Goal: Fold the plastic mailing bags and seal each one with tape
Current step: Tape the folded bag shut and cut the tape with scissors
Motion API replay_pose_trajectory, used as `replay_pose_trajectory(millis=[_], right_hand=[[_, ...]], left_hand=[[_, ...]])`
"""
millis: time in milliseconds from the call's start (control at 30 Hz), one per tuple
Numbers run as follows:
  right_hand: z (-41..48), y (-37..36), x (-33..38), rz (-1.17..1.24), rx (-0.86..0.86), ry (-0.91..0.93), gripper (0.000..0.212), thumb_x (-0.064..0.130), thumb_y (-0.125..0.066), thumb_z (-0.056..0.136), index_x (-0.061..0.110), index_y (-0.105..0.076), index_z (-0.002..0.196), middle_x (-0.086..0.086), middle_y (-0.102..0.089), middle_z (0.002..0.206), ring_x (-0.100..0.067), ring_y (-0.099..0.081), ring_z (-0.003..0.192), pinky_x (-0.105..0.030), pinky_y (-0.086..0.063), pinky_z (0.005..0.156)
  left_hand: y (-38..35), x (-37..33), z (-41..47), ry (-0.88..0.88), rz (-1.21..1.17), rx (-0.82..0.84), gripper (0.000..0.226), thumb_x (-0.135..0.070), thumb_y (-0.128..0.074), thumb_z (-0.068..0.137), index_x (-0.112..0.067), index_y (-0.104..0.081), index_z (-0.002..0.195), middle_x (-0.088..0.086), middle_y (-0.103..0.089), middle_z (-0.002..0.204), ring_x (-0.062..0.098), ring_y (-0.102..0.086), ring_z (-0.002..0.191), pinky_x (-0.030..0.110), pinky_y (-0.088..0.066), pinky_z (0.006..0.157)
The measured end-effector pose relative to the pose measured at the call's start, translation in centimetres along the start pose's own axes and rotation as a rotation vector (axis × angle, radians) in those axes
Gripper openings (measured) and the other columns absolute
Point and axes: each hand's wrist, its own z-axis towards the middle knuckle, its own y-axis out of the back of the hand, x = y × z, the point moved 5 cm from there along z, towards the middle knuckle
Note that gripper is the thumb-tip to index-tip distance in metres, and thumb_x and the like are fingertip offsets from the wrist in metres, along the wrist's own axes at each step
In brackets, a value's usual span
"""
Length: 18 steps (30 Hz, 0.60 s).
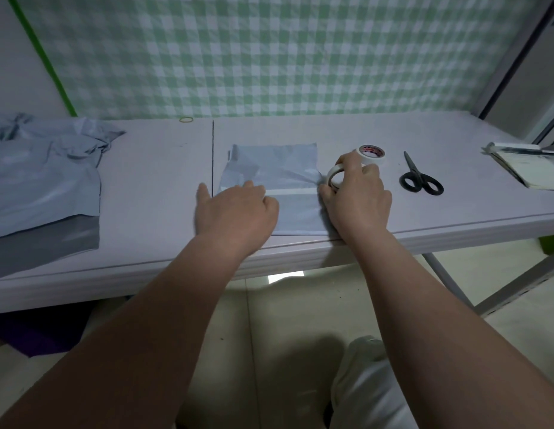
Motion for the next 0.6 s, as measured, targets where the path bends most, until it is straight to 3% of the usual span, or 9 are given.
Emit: replay_pose_trajectory(millis=[200, 300, 400, 500, 567, 600], right_hand=[[0.0, 0.1, 0.0, -0.007, 0.009, -0.008, 0.033, 0.033, -0.056, 0.089, 0.02, -0.044, 0.117, -0.011, -0.049, 0.113, -0.033, -0.05, 0.098, -0.035, -0.028, 0.075], [-0.1, 0.1, 0.0, -0.005, 0.016, -0.008, 0.034, 0.033, -0.056, 0.089, 0.02, -0.045, 0.118, -0.011, -0.049, 0.114, -0.033, -0.05, 0.099, -0.035, -0.028, 0.075], [-0.1, 0.1, 0.0, 0.033, 0.032, 0.003, 0.035, 0.031, -0.056, 0.089, 0.02, -0.044, 0.12, -0.012, -0.048, 0.116, -0.034, -0.051, 0.099, -0.036, -0.029, 0.077], [0.1, 0.2, -0.1, 0.07, 0.065, 0.005, 0.041, 0.032, -0.058, 0.087, 0.023, -0.044, 0.126, -0.012, -0.047, 0.12, -0.034, -0.051, 0.101, -0.038, -0.032, 0.082], [0.3, 0.2, -0.4, 0.116, 0.112, 0.008, 0.049, 0.035, -0.059, 0.086, 0.026, -0.041, 0.131, -0.011, -0.047, 0.123, -0.032, -0.051, 0.105, -0.039, -0.035, 0.087], [0.4, 0.1, -0.6, 0.158, 0.136, 0.019, 0.052, 0.038, -0.06, 0.086, 0.026, -0.04, 0.133, -0.01, -0.048, 0.124, -0.03, -0.051, 0.107, -0.039, -0.036, 0.089]], left_hand=[[0.3, 2.1, 0.0, 0.063, 0.005, -0.031, 0.047, -0.032, -0.021, 0.097, -0.022, -0.053, 0.13, -0.001, -0.052, 0.138, 0.022, -0.05, 0.121, 0.05, -0.004, 0.116], [0.4, 2.7, 0.1, 0.084, 0.044, -0.051, 0.047, -0.03, -0.02, 0.097, -0.021, -0.057, 0.125, -0.001, -0.056, 0.132, 0.021, -0.054, 0.114, 0.051, 0.002, 0.116], [0.7, 2.5, 0.1, 0.09, 0.1, -0.052, 0.043, -0.028, -0.021, 0.096, -0.018, -0.062, 0.102, -0.001, -0.064, 0.102, 0.02, -0.059, 0.097, 0.053, 0.008, 0.115], [1.3, 1.8, 0.6, 0.093, 0.146, -0.055, 0.037, -0.026, -0.027, 0.094, -0.017, -0.054, 0.07, -0.002, -0.056, 0.069, 0.017, -0.053, 0.076, 0.053, 0.007, 0.116], [1.9, 0.9, 1.1, 0.071, 0.115, -0.064, 0.034, -0.025, -0.032, 0.093, -0.016, -0.055, 0.07, 0.001, -0.059, 0.074, 0.02, -0.053, 0.08, 0.047, -0.002, 0.117], [2.0, 0.1, 1.4, 0.029, 0.036, -0.089, 0.029, -0.024, -0.037, 0.093, -0.014, -0.062, 0.082, 0.003, -0.064, 0.086, 0.023, -0.056, 0.092, 0.041, -0.014, 0.115]])
